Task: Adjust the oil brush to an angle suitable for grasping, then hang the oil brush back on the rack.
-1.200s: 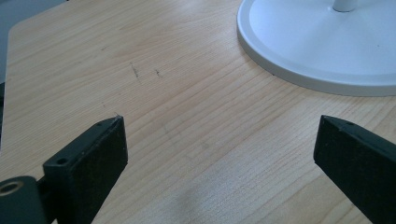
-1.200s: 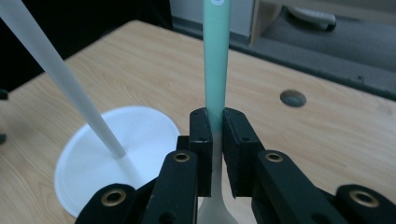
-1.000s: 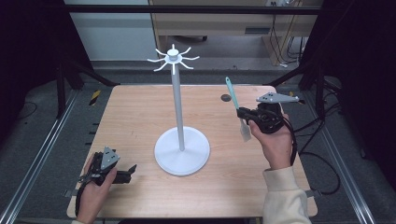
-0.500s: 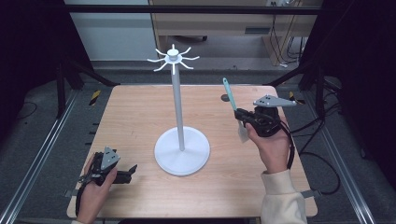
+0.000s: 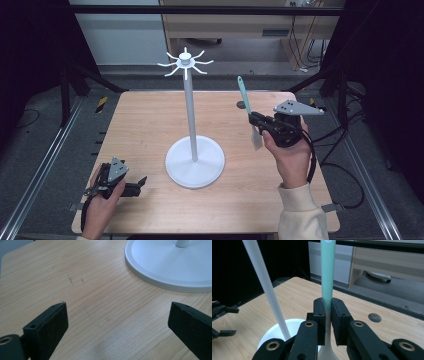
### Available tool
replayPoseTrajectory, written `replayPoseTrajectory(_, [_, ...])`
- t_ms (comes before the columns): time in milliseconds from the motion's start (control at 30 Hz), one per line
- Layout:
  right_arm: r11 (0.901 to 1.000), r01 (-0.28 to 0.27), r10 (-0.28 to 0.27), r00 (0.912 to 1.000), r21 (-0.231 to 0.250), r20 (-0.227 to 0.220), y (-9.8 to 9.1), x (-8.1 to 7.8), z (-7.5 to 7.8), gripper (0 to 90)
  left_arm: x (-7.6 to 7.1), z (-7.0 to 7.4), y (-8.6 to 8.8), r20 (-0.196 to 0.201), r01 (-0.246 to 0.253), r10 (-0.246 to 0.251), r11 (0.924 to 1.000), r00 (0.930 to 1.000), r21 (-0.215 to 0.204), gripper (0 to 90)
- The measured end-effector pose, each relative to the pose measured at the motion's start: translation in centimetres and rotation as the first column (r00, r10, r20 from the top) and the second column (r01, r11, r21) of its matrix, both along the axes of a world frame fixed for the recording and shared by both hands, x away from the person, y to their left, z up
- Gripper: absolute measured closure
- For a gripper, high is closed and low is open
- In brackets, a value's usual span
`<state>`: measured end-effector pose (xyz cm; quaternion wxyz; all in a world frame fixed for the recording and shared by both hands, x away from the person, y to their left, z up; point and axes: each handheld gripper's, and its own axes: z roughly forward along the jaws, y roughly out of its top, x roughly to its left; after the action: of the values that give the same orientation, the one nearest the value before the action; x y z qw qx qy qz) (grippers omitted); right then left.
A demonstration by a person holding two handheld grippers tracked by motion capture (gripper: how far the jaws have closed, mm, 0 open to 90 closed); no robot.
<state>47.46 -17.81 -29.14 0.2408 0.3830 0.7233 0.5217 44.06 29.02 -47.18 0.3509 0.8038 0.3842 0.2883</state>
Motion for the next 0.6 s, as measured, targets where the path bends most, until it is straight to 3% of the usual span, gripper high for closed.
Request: replayPoseTrajectory(600, [0.9992, -0.022, 0.02, 0.9986, 0.034, 0.049, 0.4, -1.2, 1.2, 82.7, 0.0, 0.0, -0.2, 0.0, 0.006, -0.006, 1.0, 1.0, 0.004, 2.5])
